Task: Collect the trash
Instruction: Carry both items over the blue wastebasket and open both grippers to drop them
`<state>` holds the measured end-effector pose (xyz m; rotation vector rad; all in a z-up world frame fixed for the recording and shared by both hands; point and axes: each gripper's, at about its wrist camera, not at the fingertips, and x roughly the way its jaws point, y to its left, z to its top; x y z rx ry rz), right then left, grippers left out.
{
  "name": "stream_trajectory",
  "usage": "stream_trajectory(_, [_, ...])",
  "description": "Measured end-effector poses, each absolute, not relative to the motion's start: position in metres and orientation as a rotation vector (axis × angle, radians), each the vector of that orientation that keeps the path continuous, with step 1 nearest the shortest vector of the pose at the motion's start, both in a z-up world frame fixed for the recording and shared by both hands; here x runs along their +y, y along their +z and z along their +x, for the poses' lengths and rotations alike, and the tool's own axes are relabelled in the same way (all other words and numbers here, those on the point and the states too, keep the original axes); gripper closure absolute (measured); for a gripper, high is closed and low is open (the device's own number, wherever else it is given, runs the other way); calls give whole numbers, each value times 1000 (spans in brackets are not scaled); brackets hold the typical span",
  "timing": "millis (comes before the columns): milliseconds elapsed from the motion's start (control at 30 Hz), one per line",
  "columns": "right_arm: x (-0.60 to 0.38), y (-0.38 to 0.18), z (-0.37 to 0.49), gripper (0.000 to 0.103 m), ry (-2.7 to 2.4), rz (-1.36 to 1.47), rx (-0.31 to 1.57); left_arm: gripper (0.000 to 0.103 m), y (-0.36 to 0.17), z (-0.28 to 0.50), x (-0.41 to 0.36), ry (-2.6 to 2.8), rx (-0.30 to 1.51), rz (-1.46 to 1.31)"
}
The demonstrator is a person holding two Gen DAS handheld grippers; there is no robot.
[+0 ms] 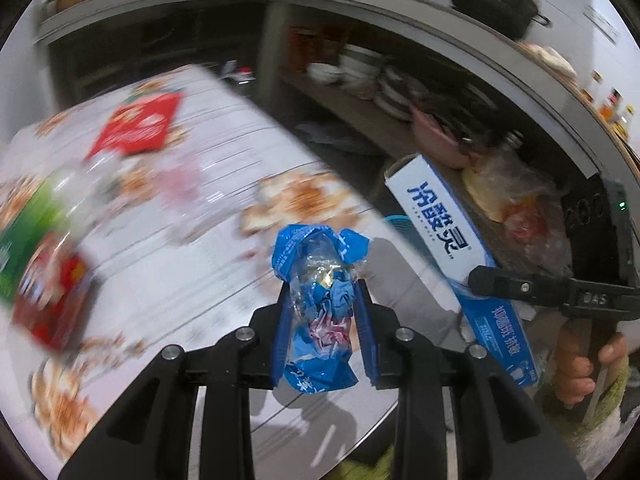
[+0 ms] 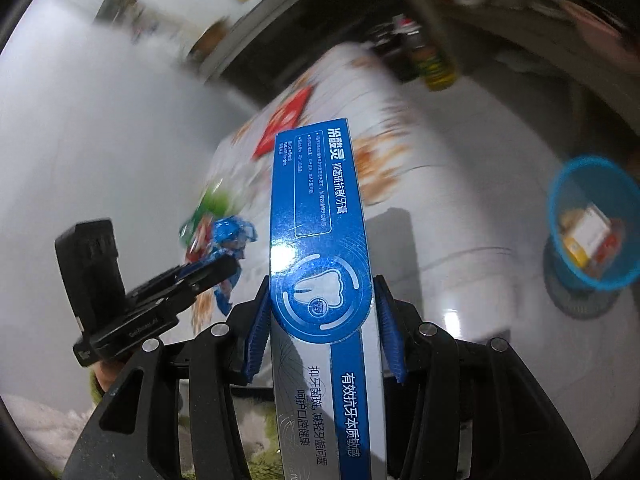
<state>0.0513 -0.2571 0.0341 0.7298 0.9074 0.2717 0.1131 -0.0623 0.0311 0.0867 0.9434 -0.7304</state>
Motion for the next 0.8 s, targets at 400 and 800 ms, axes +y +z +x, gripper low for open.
stream_trajectory(400, [-388,-49,-19,57,-134,1167,872,73,12,140,-244,-1041,1119,185])
stream_trajectory(800, [-491,-100,23,34,-315,1293,850,36,-38,187,-398,-1036,1183,290])
